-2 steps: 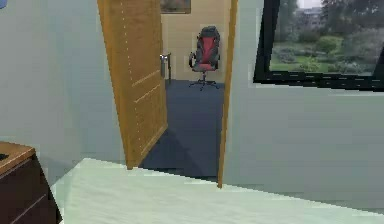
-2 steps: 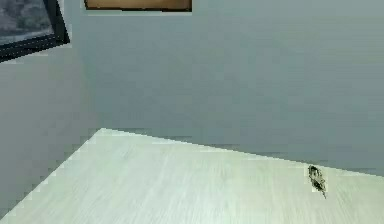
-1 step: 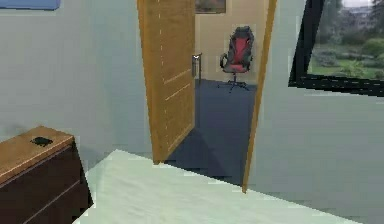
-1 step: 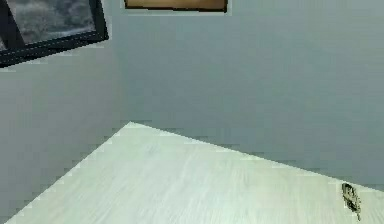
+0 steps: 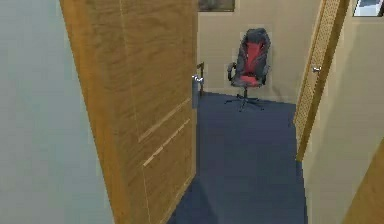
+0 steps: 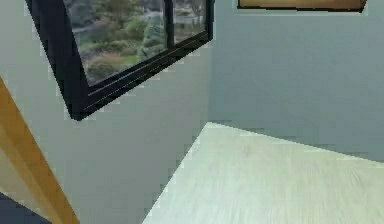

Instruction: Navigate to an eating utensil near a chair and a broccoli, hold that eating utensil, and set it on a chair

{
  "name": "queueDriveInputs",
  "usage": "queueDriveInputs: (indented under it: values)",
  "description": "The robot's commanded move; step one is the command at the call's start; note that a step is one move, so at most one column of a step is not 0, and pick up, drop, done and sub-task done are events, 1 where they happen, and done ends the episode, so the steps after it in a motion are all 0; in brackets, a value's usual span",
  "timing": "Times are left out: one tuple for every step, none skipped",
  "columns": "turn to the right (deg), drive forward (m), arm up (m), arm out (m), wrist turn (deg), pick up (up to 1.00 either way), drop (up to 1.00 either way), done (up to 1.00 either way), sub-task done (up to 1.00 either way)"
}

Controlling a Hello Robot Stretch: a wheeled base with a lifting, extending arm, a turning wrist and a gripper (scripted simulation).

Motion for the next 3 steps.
queueDriveInputs:
  values:
    - [0.0,0.45,0.00,0.00,0.0,0.00,0.00,0.00,0.00]
    - [21.0,0.00,0.00,0.00,0.0,0.00,0.00,0.00,0.00]
    - [0.0,0.75,0.00,0.00,0.0,0.00,0.00,0.00,0.00]
